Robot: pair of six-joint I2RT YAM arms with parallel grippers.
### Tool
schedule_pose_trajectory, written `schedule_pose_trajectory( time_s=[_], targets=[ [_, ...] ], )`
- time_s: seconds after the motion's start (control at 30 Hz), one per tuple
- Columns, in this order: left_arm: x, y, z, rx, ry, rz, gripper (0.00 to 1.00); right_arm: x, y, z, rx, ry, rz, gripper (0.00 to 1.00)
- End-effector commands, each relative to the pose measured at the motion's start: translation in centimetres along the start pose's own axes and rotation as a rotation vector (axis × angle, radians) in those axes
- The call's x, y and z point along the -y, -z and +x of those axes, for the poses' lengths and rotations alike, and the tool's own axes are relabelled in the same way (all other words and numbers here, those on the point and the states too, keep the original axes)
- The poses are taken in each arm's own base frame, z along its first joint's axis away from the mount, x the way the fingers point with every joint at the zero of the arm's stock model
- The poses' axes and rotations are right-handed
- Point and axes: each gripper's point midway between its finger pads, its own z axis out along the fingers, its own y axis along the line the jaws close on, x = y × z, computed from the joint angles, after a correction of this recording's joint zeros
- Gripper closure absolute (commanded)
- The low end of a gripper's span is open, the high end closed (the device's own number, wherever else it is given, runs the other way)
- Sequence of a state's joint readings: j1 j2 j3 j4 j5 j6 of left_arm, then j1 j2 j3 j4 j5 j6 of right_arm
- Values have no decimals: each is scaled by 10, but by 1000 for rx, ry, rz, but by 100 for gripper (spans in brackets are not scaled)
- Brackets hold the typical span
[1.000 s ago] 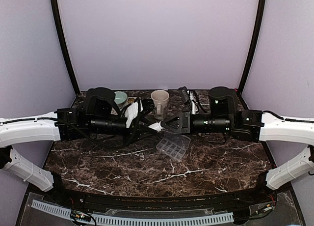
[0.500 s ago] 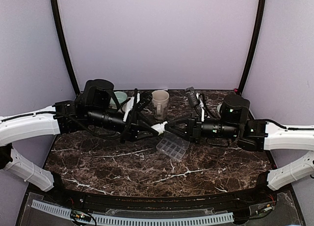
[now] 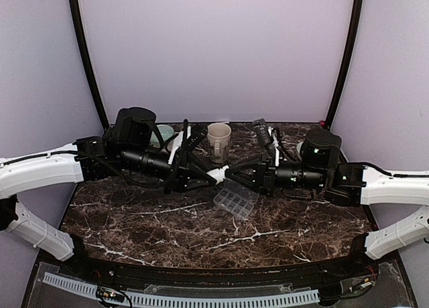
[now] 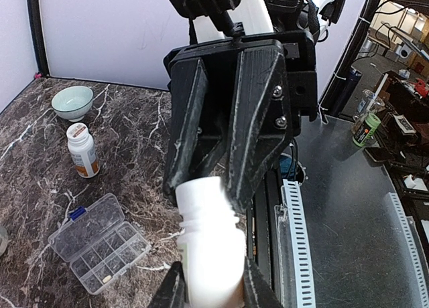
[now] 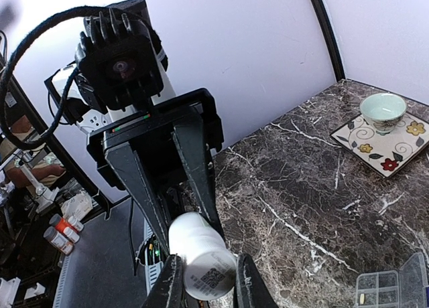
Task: Sort the pills into containers
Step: Unscrew the lid of the pill bottle.
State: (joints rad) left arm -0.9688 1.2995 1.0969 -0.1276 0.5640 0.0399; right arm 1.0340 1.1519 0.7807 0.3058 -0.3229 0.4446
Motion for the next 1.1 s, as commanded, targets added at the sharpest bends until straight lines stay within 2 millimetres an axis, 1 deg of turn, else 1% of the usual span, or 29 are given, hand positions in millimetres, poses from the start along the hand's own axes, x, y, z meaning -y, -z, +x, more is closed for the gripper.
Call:
schedule_pose_trajectory(
  time_s=[0.0, 0.27, 0.57, 0.7, 0.93, 1.07],
  targets=[
    [25, 3, -12, 31, -26, 115, 100, 15, 5, -12, 65, 33, 78, 100],
    [26, 4, -13, 34, -27, 122, 100, 19, 8, -10, 71, 34, 76, 100],
    [22, 4, -13, 41, -40, 96, 100, 11, 5, -11, 70, 24, 33, 100],
    [23, 3, -12, 38, -35, 106, 100, 13, 3, -8, 56, 26, 34, 100],
    [21, 4, -14, 45, -47, 91, 100, 9, 0, -12, 56, 19, 19, 98],
    [20, 3, -12, 42, -49, 84, 100, 7, 0, -13, 53, 15, 11, 95]
  ],
)
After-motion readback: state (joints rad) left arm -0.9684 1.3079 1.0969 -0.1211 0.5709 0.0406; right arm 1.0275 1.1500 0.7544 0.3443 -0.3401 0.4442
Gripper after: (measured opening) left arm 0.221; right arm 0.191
